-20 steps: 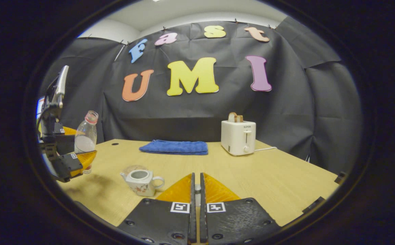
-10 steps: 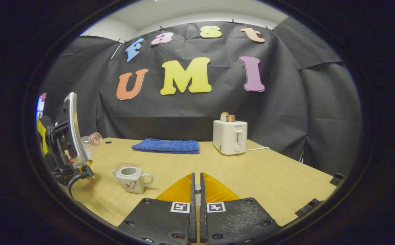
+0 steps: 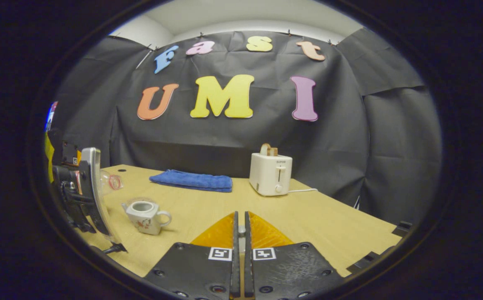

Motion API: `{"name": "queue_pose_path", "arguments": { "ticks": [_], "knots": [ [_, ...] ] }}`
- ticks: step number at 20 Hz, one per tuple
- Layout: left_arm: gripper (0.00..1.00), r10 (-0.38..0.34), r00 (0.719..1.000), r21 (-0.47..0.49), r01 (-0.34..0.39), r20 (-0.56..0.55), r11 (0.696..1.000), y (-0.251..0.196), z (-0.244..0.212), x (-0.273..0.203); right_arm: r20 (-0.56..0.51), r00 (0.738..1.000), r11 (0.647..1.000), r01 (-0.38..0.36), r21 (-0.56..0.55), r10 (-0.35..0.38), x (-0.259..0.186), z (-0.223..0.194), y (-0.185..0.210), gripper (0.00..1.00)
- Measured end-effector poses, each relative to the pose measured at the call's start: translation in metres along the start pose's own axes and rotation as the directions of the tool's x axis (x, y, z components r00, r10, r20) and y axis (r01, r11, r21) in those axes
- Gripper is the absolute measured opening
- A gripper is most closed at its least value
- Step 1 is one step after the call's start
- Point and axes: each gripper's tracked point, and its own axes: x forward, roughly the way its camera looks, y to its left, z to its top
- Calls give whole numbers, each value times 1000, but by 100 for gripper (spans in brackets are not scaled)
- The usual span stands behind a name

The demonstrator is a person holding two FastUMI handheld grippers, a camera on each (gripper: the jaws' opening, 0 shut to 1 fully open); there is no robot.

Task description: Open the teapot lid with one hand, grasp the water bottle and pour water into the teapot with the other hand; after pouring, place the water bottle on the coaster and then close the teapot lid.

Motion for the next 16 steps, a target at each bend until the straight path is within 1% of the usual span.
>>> {"name": "queue_pose_path", "arguments": {
  "ticks": [5, 9, 13, 16],
  "knots": [
    [77, -19, 1000, 145, 21, -16, 989, 3, 9, 2, -8, 1000, 1000, -3, 14, 3, 2, -3, -4, 4],
    [77, -35, 998, 226, 44, -47, 973, 3, 11, 7, 10, 1000, 1000, -12, 7, 12, 0, 2, -3, 4],
    [78, -8, 998, 319, 27, -62, 947, 15, 18, 8, 8, 1000, 1000, -24, 18, 24, 0, 2, -3, 4],
    [77, -14, 996, 373, 44, -84, 927, 20, 17, 13, 8, 1000, 999, -22, 24, 22, 0, 2, -6, 4]
  ]
}}
